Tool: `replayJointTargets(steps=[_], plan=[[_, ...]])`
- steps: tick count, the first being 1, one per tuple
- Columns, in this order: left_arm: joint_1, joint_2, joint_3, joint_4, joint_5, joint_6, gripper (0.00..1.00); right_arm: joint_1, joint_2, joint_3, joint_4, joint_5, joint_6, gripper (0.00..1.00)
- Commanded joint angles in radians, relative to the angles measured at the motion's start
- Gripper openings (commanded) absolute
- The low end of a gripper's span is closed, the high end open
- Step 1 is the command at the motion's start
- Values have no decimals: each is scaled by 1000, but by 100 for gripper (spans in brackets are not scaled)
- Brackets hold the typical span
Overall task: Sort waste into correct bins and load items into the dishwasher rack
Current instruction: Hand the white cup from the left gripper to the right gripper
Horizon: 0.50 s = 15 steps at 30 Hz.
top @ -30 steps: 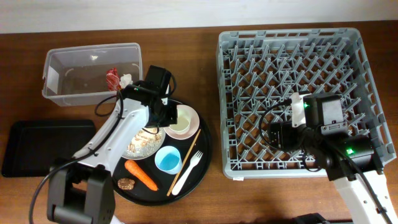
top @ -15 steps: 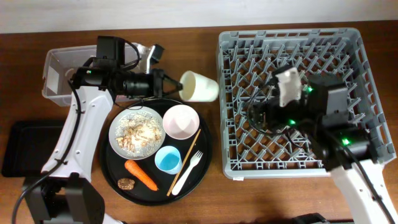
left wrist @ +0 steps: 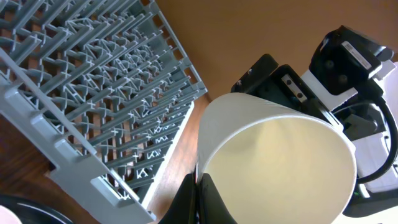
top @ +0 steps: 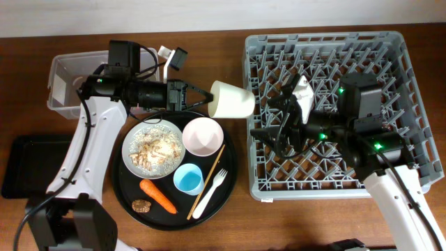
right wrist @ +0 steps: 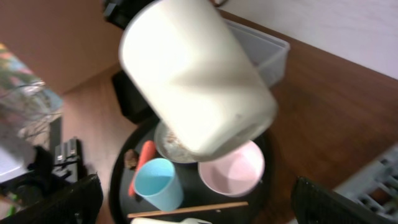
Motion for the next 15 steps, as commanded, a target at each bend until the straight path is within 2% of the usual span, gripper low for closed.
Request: replayJointTargets(steps=[1,6,13,15], plan=[[-22,-19,12,-5,84,21,1,6,4,16,23,-89,-50,99],[-54,-19,12,-6,142,-2,1,6,4,16,50,-161,-136,99],[-96,-19,12,-13,142,-24,1,6,14,16,72,-160,-138,100],[-102,-19,12,-15,142,-27,1,6,21,16,75,-160,-138,96]])
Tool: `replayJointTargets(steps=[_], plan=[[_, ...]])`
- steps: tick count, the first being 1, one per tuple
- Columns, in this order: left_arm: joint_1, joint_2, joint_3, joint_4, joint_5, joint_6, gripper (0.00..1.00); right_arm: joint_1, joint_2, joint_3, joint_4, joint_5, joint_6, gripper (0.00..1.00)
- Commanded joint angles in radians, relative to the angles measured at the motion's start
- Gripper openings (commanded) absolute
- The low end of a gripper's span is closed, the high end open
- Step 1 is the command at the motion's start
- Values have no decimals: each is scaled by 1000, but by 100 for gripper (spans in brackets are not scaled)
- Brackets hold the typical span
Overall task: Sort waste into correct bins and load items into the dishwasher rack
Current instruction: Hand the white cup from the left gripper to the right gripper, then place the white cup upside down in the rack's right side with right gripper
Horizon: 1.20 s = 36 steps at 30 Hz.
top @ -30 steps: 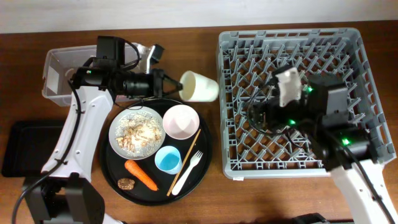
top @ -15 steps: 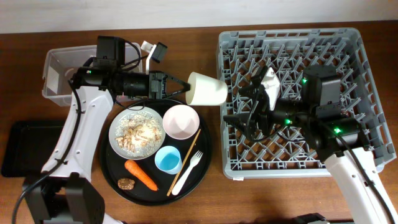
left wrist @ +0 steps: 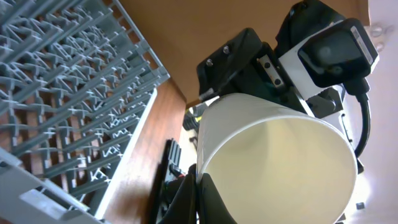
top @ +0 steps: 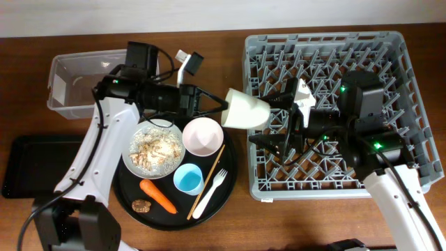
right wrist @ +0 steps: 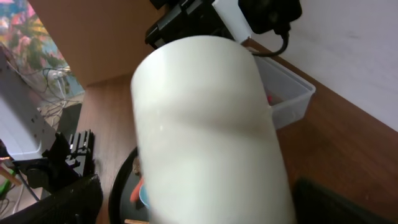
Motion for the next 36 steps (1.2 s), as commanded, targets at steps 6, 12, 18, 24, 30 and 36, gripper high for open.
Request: replayJointTargets(steps=[6,12,18,24,30,36], plan=[[-11,-19,12,-5,34,-18,1,6,19,16,10,-26,-13,73],[-11,-19,12,-4,33,-18,1,6,19,16,18,-26,-13,61],[-11,-19,12,-5,-54,-18,29,6,19,16,18,-33,-9,51],[12,-19,13,-47,-465,-18,54,-5,19,16,4,75,84,42],[101,-19,13,-158,-787,-18,54,-48,18,25,-98,335,190,34],[172,-19,13,-222,-875,-18,54,-138,18,120,-335,653,262,34]])
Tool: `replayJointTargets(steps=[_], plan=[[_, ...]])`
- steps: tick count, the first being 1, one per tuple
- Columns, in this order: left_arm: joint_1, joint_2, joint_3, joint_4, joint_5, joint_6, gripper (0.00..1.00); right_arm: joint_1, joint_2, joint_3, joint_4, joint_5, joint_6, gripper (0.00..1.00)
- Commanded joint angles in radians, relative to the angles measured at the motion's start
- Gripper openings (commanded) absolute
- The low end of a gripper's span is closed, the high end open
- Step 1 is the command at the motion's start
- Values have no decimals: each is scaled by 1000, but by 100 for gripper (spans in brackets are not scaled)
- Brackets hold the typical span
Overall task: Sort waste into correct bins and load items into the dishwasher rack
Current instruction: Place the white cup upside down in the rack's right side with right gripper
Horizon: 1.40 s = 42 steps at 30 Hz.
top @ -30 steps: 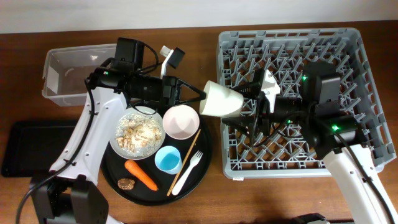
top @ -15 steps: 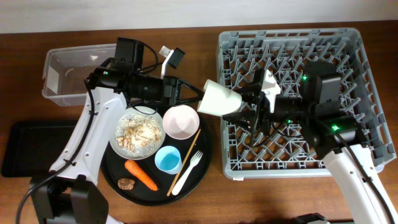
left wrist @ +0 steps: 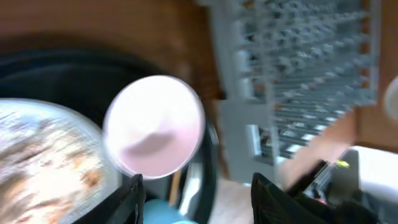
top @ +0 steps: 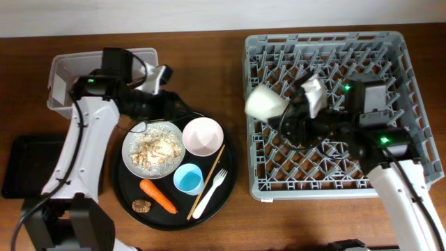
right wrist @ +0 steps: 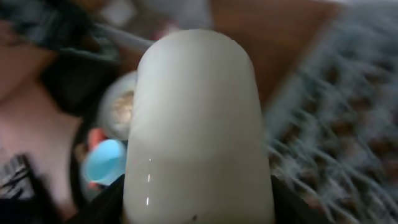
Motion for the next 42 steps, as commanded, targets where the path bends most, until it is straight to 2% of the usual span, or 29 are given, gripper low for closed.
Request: replayJointTargets(steps=[1,5,10,14,19,24,30,34,38,39,41,42], plan=[[26,-17,11,-18,-125,8,54,-69,-4,110,-130,305,53,34],[26,-17,11,-26,-240,8,54,-178,-3,211,-322,539,53,34],[26,-17,11,-40,-307,8,54,-330,5,224,-395,690,85,34],[26,-17,11,-42,-307,8,54,-479,58,224,-422,697,137,34],[26,-17,11,-49,-307,8,54,-570,170,224,-439,697,150,35],[26,-17,11,-49,-307,8,54,-602,283,224,-448,688,169,34],[26,-17,11,-49,-307,8,54,-602,321,224,-472,690,169,36],[26,-17,11,-50,-307,8,54,-602,321,224,-472,690,169,53],[26,-17,11,-52,-307,8,54,-602,329,224,-471,698,169,56],[26,-17,11,-52,-307,8,54,-602,333,224,-472,702,169,61],[26,-17,11,-52,-307,8,54,-602,345,224,-472,705,169,79],[26,-17,11,-52,-307,8,54,-602,348,224,-472,705,169,81]])
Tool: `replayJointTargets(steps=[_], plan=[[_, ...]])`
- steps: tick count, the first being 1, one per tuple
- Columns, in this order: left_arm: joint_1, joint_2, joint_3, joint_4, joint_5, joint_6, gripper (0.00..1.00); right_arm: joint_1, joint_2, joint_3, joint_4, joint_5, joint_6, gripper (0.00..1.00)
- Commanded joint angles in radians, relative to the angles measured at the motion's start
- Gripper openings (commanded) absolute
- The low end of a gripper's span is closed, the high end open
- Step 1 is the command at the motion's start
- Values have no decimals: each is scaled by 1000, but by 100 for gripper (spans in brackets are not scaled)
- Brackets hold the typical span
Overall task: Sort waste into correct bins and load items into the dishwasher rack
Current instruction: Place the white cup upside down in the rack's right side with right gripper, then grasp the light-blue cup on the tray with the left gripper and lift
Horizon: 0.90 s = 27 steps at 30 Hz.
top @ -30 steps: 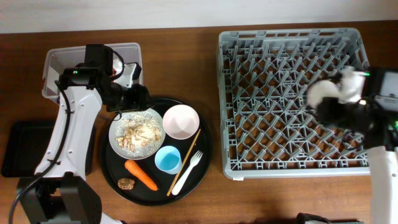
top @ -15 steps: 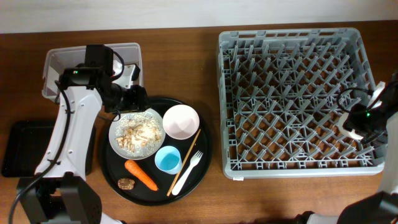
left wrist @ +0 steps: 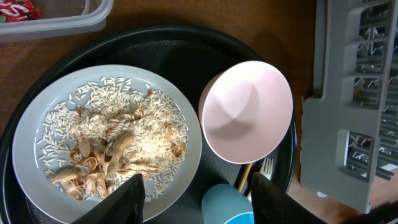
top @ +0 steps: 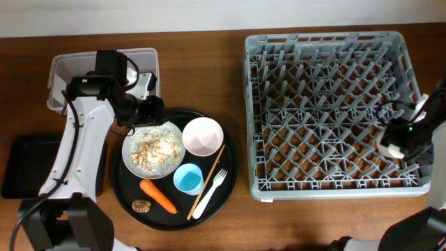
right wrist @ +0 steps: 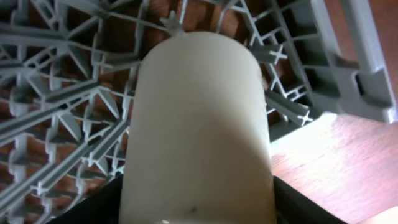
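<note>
A white cup (right wrist: 198, 124) sits between the fingers of my right gripper (right wrist: 198, 208), which is shut on it low over the right end of the grey dishwasher rack (top: 327, 49). Overhead, the cup (top: 388, 143) shows at the rack's right side. My left gripper (left wrist: 200, 200) is open and empty above the black tray (top: 223, 188). Below it are the plate of rice and scraps (left wrist: 99, 143), the pink bowl (left wrist: 247, 112) and the blue cup (left wrist: 227, 208).
A carrot (top: 158, 196), a small brown scrap (top: 142, 206), a white fork (top: 209, 192) and a chopstick (top: 207, 181) also lie on the tray. A clear bin (top: 66, 77) stands at the back left, a black bin (top: 21, 164) at the left edge.
My right gripper has carried the white cup from the rack's left end to its right side and holds it low over the grid. My left gripper has shifted slightly left over the tray.
My left gripper first held the white cup out toward the rack, with my right gripper open near it. Then the cup was close between both. After that my right gripper held it and the left stood open over the tray. Now the cup is at the rack's right side.
</note>
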Motion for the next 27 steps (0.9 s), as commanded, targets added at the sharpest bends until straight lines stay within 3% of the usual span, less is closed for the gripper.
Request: replayJointTargets(steps=[1,8,12,15,18,23,27], plan=[[3,-17,11,-2,-4,8,54,-6,25,16,-1,19,7,82],[3,-17,11,-2,-4,8,54,-5,24,21,2,12,29,88],[3,-17,11,-3,-4,8,58,-4,11,98,-40,-188,18,90],[3,-17,11,-18,-4,8,59,11,-23,185,-83,-428,-92,90],[3,-17,11,-55,-4,8,59,85,-80,232,-109,-637,-209,90],[-29,-17,6,-236,-3,8,59,329,-139,230,-136,-603,-234,99],[-87,-17,-29,-321,-4,8,59,488,-117,219,-139,-603,-230,99]])
